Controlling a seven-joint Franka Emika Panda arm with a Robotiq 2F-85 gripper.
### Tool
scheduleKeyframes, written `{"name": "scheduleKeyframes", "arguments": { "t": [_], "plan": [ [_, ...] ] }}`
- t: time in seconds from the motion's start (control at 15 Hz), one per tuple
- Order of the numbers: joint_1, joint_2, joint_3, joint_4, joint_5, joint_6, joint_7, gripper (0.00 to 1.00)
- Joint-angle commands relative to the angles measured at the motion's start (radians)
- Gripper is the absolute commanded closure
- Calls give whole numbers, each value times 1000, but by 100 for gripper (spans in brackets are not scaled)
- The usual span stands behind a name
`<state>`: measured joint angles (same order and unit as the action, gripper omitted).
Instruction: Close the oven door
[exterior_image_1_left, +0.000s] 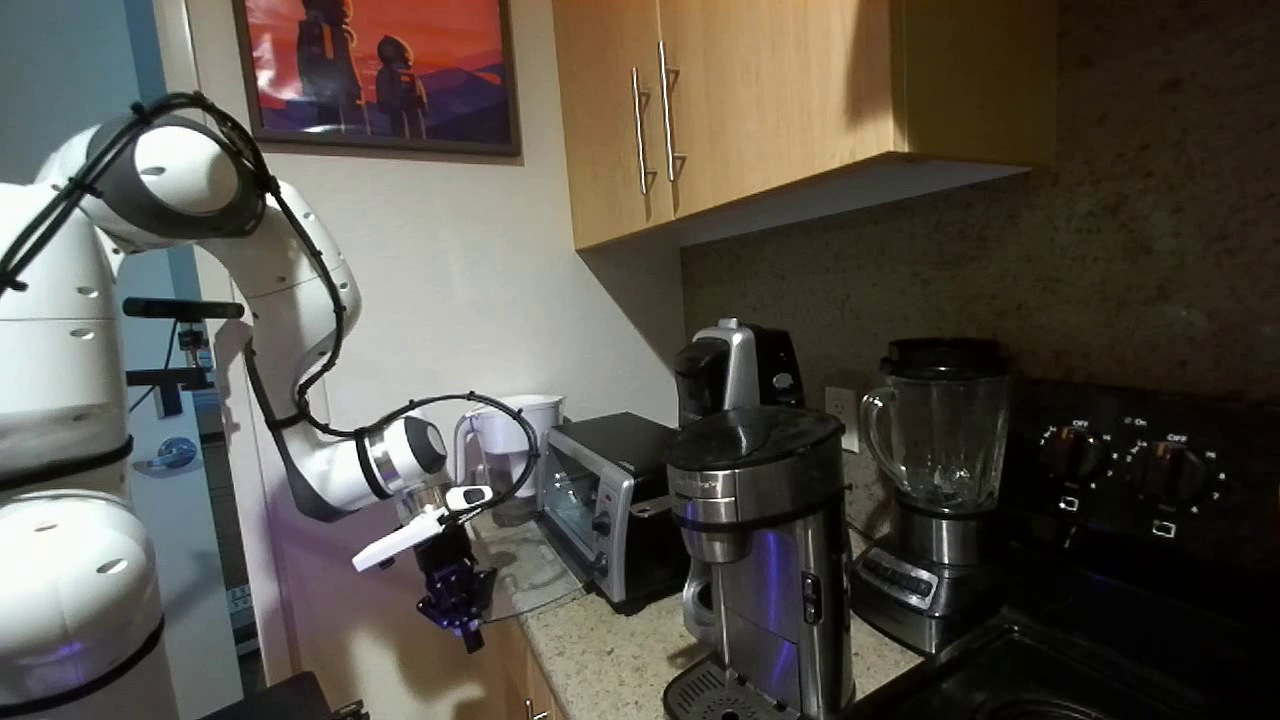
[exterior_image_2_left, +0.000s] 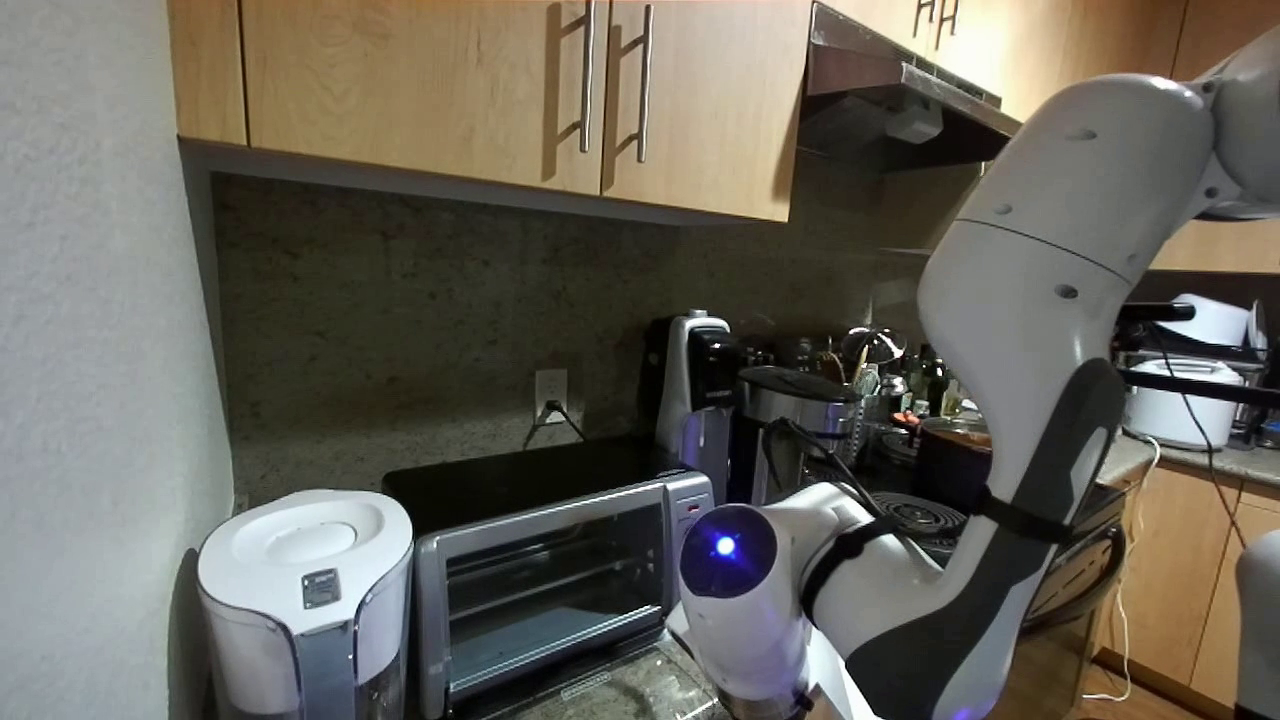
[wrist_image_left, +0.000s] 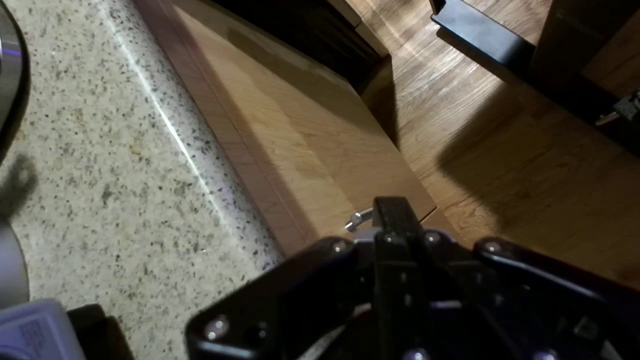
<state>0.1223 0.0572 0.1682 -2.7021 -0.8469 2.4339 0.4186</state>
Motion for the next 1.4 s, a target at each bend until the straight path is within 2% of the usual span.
{"name": "scheduleKeyframes", "arguments": {
  "t": [0.0,0.4,0.87,1.33],
  "plan": [
    [33,14,3,7,35,9,-30,100],
    [63,8,0,16,-37,-1,-21,100],
    [59,8,-7,29,-139,-7,-3,100],
    [64,-53,-1,-11,-219,-2,22,100]
  ]
}}
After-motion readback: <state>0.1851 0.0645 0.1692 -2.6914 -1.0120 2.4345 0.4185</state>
